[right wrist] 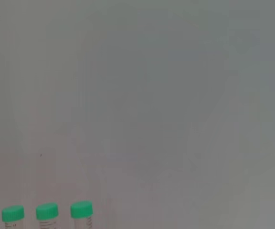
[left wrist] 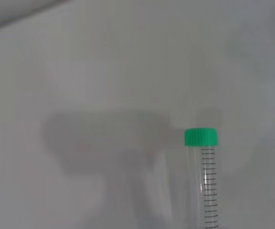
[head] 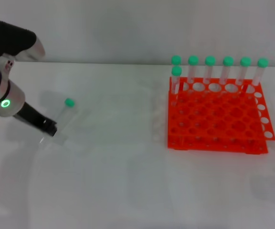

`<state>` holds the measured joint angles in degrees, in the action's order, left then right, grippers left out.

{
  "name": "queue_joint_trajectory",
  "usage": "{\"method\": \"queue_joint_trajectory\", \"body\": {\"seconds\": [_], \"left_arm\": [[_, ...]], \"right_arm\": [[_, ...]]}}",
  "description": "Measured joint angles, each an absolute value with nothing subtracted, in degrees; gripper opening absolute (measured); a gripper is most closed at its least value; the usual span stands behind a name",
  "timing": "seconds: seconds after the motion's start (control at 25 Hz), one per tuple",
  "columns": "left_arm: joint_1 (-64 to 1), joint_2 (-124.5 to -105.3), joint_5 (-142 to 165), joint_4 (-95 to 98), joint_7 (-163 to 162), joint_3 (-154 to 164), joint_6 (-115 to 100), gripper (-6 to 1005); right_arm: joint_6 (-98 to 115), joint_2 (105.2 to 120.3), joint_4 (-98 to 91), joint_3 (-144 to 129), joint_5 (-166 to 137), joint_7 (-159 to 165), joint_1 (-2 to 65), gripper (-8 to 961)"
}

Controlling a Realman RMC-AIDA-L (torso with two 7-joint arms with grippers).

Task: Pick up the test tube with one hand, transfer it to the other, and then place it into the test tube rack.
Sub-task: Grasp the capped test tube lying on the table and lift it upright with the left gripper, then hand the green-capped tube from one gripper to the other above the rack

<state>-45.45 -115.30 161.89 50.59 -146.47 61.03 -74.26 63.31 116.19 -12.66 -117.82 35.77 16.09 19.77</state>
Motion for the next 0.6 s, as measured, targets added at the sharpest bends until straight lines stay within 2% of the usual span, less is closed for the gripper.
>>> {"method": "queue_joint_trajectory", "body": {"seconds": [0.12, 0.4, 0.6], "left_arm": [[-45.22, -116.46, 161.82, 51.34, -145.27, 60.27, -72.53, 195], [-45.2, -117.56, 161.8, 51.62, -144.59, 60.16, -71.53, 195], [-42.62, -118.39, 160.18, 56.1, -144.3, 60.11, -67.04, 196]], "right_arm": [[63.33, 116.19, -12.66, -117.85, 35.77, 16.09, 19.77, 853], [63.44, 116.19, -12.66, -117.74, 35.77, 16.09, 19.93, 853], [63.32, 116.19, -12.61, -117.63, 35.77, 16.09, 20.16, 853]]}}
